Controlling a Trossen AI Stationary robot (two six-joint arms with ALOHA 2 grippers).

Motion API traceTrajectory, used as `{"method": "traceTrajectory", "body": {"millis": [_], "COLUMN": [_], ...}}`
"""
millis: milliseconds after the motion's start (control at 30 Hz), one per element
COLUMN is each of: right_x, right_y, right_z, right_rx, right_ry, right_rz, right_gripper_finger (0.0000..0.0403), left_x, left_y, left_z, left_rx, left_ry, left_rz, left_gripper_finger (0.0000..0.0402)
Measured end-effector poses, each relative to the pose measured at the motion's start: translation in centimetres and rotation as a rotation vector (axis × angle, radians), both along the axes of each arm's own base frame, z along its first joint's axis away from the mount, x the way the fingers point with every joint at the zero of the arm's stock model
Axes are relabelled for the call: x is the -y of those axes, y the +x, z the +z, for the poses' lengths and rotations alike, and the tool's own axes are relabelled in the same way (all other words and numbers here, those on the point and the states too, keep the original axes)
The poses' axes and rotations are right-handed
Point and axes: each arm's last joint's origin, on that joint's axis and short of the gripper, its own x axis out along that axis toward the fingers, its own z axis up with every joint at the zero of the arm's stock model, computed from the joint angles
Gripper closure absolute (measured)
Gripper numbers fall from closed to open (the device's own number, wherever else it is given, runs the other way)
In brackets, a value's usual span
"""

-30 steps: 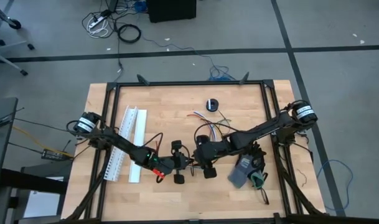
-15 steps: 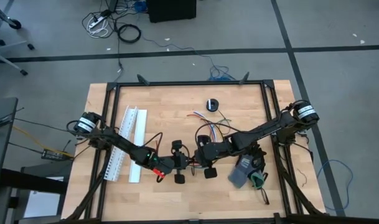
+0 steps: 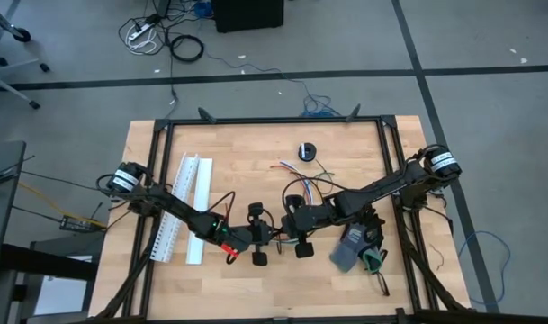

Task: Ziptie cables
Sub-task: Wrap the cables together using a ziptie

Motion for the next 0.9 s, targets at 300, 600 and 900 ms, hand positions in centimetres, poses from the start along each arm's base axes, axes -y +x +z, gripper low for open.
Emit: {"method": "traceTrajectory", "body": {"millis": [300, 600, 900], "right_x": [0.1, 0.3, 0.3], "right_y": [-0.3, -0.6, -0.6], "right_z": [-0.3, -0.7, -0.7], "right_rx": [-0.046, -0.103, -0.102], "right_ry": [0.016, 0.017, 0.023], "right_rz": [-0.026, -0.046, -0.041], "right_gripper_finger": [0.0402, 0.0403, 0.0403], "left_x": [0.3, 0.7, 0.7], "left_y": [-0.1, -2.0, -2.5], "left_z": [0.2, 0.7, -0.6], "left_rx": [0.002, -0.16, -0.285], "left_ry": [0.009, 0.074, 0.093], "left_rz": [-0.022, -0.062, -0.131], "left_gripper_finger": [0.032, 0.0286, 0.0286]}}
